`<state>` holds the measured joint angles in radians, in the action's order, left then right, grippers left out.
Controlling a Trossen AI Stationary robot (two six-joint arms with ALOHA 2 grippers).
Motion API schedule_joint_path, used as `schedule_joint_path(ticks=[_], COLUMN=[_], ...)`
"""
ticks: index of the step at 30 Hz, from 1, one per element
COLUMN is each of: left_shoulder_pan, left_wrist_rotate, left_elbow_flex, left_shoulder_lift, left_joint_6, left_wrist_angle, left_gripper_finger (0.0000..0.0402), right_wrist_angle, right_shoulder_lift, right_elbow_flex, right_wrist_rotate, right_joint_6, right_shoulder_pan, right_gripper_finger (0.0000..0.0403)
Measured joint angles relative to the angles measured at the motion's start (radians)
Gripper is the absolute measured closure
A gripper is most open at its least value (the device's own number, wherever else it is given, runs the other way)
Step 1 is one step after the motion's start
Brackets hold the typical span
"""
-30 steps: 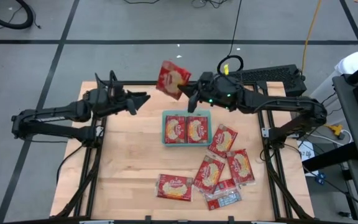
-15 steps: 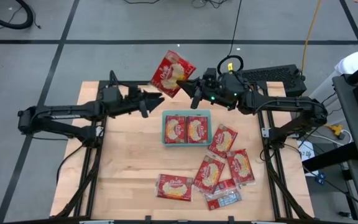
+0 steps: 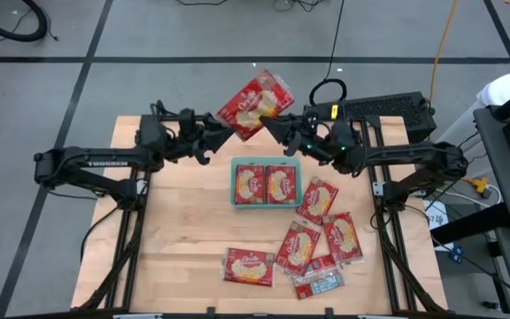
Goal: Sort popcorn bags into baskets
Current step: Put the red popcorn bag into the green bin
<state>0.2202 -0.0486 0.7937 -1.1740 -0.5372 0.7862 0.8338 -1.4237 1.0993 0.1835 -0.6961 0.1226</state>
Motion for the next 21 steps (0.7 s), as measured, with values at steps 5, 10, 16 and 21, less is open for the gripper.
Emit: schedule_joint_path(ticks=[5,10,16,21], left_shoulder_pan=[0.006,0.032,0.074,0.145], left_wrist_rotate=[0.004,-0.015,-0.082,-0.203], left_elbow_flex=[0.0,0.0,-0.001,0.001], left_shoulder_lift=[-0.022,-0.031,0.009,0.113], left_joint_6=[0.018,0.027,0.049,0.061], left_wrist_angle=[0.018,-0.004,-0.135,-0.372], left_gripper_finger=[0.0318,0.0383,0.0374,0.0383], right_wrist_angle=[0.026,0.024,-0.254,-0.719], right_shoulder_lift=[-0.002,0.002,0.089,0.241], right_elbow_flex=[-0.053,-0.074,-0.086,-0.086], right_wrist_rotate=[0.001,-0.005,-0.079,-0.085], right_joint_6=[-0.047,-0.064,-0.149,-0.194], right_shoulder_pan=[-0.001,0.0,0.0,0.0], right_gripper_finger=[0.0395,0.0388,0.0335,0.0283])
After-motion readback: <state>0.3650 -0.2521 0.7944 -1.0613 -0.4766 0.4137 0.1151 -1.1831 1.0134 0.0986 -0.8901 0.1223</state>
